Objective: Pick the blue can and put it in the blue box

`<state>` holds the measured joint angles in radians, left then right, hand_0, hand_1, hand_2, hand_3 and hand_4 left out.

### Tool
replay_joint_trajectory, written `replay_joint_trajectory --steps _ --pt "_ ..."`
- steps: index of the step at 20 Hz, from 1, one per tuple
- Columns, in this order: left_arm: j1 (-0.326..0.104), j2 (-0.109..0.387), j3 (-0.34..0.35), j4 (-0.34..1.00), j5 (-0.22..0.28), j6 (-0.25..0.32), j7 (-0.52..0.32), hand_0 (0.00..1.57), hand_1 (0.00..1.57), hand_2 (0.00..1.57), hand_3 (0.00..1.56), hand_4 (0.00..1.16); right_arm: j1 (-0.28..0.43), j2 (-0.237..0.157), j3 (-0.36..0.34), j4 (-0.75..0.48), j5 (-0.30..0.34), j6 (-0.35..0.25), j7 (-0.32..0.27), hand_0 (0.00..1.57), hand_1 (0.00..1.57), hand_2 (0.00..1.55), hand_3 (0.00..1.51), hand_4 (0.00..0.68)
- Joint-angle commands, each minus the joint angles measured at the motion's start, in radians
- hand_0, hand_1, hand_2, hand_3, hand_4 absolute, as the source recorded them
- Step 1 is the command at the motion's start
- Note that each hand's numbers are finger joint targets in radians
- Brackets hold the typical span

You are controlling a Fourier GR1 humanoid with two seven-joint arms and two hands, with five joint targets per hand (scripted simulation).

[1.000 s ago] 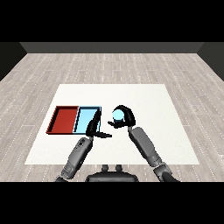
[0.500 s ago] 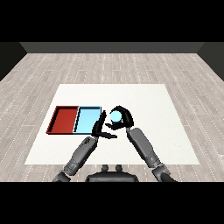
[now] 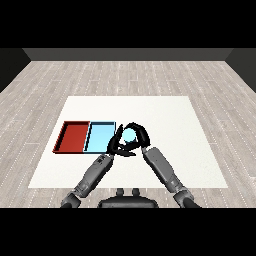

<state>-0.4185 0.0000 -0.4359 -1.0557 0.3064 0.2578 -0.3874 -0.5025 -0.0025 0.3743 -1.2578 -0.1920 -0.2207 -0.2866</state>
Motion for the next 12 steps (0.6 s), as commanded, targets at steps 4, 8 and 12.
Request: replay_joint_trajectory --steps 4,8,12 --pt "-0.048 0.0 -0.003 0.057 0.046 0.006 -0.012 0.0 0.0 0.0 0.0 0.0 -0.034 0.002 0.091 0.095 -0.076 -0.062 -0.08 1.43 1.43 1.43 1.39 0.62" --pt "0.016 0.0 -0.058 0.003 0.036 0.003 -0.03 0.0 0.0 0.0 0.0 0.0 -0.077 0.002 0.15 0.113 -0.077 -0.114 -0.061 1.41 1.41 1.44 1.39 0.625" --pt "-0.016 0.0 -0.083 0.048 0.025 0.04 -0.071 0.0 0.0 0.0 0.0 0.17 -0.03 0.002 0.216 0.038 -0.072 -0.13 -0.033 1.32 1.32 1.43 1.4 0.617"
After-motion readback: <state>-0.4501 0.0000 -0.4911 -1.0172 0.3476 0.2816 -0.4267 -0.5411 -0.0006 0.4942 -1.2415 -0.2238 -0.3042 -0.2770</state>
